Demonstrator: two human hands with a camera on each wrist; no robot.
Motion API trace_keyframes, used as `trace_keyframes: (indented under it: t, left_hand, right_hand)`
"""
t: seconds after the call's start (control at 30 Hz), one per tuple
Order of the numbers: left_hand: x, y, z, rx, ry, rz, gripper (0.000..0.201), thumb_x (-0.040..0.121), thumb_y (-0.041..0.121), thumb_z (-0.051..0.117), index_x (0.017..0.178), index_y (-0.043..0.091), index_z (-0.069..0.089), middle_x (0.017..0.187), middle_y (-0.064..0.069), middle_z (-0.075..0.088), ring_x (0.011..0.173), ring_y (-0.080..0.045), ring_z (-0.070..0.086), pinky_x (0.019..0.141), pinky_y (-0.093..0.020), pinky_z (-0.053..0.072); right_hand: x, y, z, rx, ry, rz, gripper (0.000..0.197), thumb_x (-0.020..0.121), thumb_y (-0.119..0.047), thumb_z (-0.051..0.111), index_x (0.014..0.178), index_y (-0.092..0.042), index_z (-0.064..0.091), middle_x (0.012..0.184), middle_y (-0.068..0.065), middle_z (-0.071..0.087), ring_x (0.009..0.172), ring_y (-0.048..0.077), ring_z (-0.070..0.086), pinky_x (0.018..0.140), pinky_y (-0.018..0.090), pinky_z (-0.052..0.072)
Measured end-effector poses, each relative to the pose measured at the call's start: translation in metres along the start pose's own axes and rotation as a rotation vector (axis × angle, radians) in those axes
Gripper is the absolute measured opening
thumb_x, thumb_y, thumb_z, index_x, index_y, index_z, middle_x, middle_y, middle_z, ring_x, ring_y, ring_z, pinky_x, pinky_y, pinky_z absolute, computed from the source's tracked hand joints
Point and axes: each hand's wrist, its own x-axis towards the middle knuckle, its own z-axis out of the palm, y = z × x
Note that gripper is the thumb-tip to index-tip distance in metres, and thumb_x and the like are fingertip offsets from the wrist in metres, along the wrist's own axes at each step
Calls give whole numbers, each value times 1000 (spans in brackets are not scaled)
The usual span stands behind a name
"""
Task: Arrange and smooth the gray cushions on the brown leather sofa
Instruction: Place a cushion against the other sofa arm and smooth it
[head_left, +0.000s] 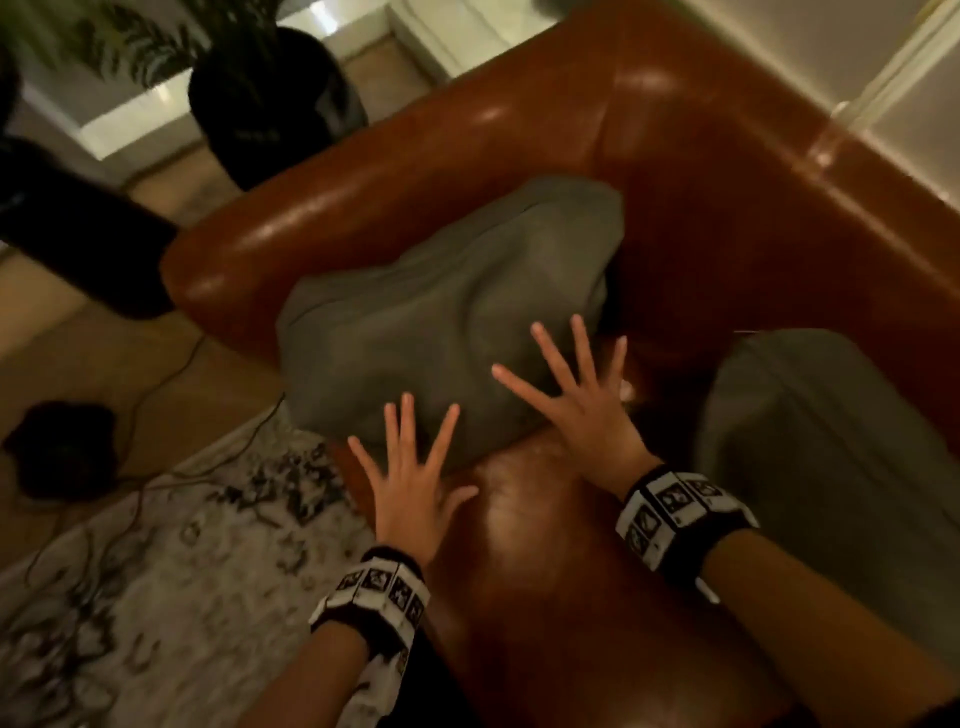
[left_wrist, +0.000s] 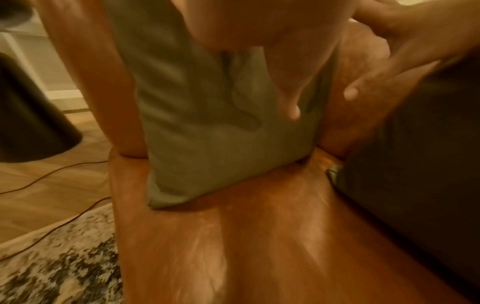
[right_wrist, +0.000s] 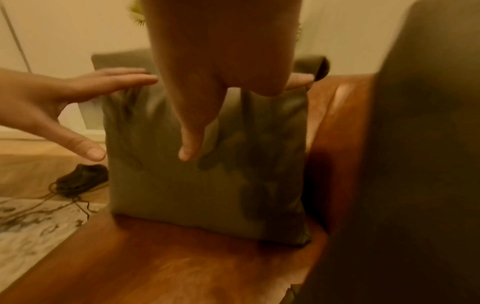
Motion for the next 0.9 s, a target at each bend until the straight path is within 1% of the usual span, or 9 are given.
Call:
trace_keyframes:
  t: [0.07,0.13,0.27,0.47,0.6,0.7,0.8,0.87,0.9]
  left_hand:
    - [21,-9,5,63,-10,-19,123,55,72,69,148,39,-5,158,-13,-5,145,-30,-16,103,-71,-3]
    - [42,-17,8,102,9,-17,133,45,75,71,148,39,-5,153,-16,10,142,-35,-3,95,-75,3]
    - [76,-29,11,174,25,-21,126,34,72,77,140,40,17,138,-19,27,125,-39,26,75,-81,26]
    - [102,-34,23,171,-1,4,109,29,70,79,126,41,41,123,-16,36,109,-34,36,52,-75,38]
    - [108,-36,28,192,-38,-8,123,31,75,74,135,37,21,129,-18,33,115,-36,34,59,-75,41]
    - [109,-35,33,206,-38,-25,119,33,74,76,134,37,25,135,-19,29,120,-37,31,59,-73,42]
    - [94,-31,30,255,40,5,124,51,73,66,149,34,2,154,-19,-2,142,-36,0,83,-80,27]
    - [64,-34,22,112,168,95,93,76,68,48,150,34,5,159,-11,-3,147,-27,-4,102,-74,11]
    - [47,-37,16,-55,228,85,71,85,61,41,147,33,20,156,-7,14,146,-24,10,108,-66,15]
  right_hand:
    - [21,-3,10,-4,17,-34,104,68,-44,74,147,-47,7,159,10,4,140,53,6,97,80,8]
    - [41,0,18,21,15,-53,115,52,-63,70,148,-47,8,159,10,-3,138,56,2,94,84,8]
    - [75,5,39,25,-11,-43,150,28,-62,83,145,-49,-11,153,6,-34,135,56,-5,92,83,1]
    - [101,3,62,-1,-48,25,153,31,-65,82,142,-48,-22,151,9,-37,133,52,-29,87,84,3]
    - [94,4,63,12,-40,5,149,35,-60,84,143,-48,-19,151,7,-37,135,51,-26,90,84,0]
    - [95,0,63,11,-87,38,147,39,-61,83,142,-49,-21,151,7,-38,136,53,-22,91,85,2]
    - [93,7,56,77,-56,-17,134,46,-66,78,146,-48,-10,157,8,-20,137,48,-26,95,83,-2]
    - [80,16,46,260,180,24,106,66,-66,69,150,-41,10,157,13,4,144,42,-4,104,77,6]
    - [74,19,39,438,354,104,85,79,-57,63,148,-31,23,154,15,15,144,36,9,110,68,14]
